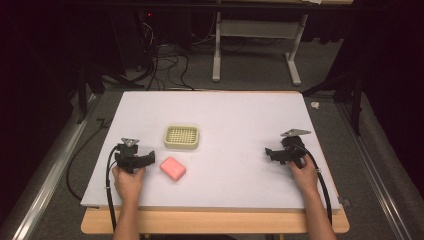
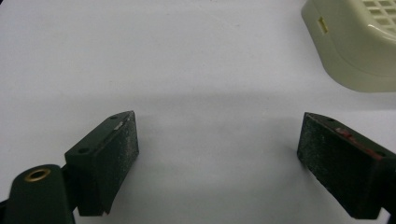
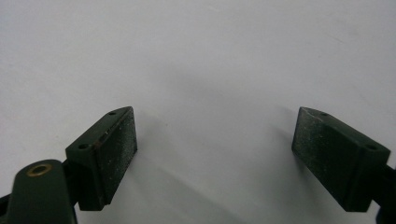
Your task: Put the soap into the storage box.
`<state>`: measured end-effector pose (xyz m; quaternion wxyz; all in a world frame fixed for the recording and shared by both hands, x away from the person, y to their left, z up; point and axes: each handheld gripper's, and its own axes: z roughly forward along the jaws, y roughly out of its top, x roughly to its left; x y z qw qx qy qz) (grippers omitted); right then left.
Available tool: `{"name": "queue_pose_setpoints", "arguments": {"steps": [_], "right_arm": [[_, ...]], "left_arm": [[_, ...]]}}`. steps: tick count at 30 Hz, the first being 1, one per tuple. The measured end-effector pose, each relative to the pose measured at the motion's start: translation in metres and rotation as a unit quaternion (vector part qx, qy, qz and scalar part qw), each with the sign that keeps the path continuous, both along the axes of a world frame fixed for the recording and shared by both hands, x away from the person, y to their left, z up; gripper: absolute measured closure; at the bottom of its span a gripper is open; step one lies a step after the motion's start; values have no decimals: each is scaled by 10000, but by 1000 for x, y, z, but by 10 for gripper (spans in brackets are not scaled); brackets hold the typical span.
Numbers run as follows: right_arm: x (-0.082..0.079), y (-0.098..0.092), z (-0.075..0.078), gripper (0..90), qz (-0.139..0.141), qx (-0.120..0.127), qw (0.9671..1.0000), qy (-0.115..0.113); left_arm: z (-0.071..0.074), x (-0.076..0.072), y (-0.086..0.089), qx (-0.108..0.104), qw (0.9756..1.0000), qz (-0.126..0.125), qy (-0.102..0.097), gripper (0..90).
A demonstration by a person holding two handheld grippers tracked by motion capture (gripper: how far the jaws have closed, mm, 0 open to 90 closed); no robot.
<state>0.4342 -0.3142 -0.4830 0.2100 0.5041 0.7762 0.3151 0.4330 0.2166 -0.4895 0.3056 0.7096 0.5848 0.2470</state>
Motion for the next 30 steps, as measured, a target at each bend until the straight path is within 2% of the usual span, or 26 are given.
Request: {"name": "queue_pose_setpoints", "arguments": {"steps": [30], "right_arm": [[0,0,0,145,-3,-2,10000,1]], "left_arm": [[1,1,1,-73,10000,51,10,151]]}}
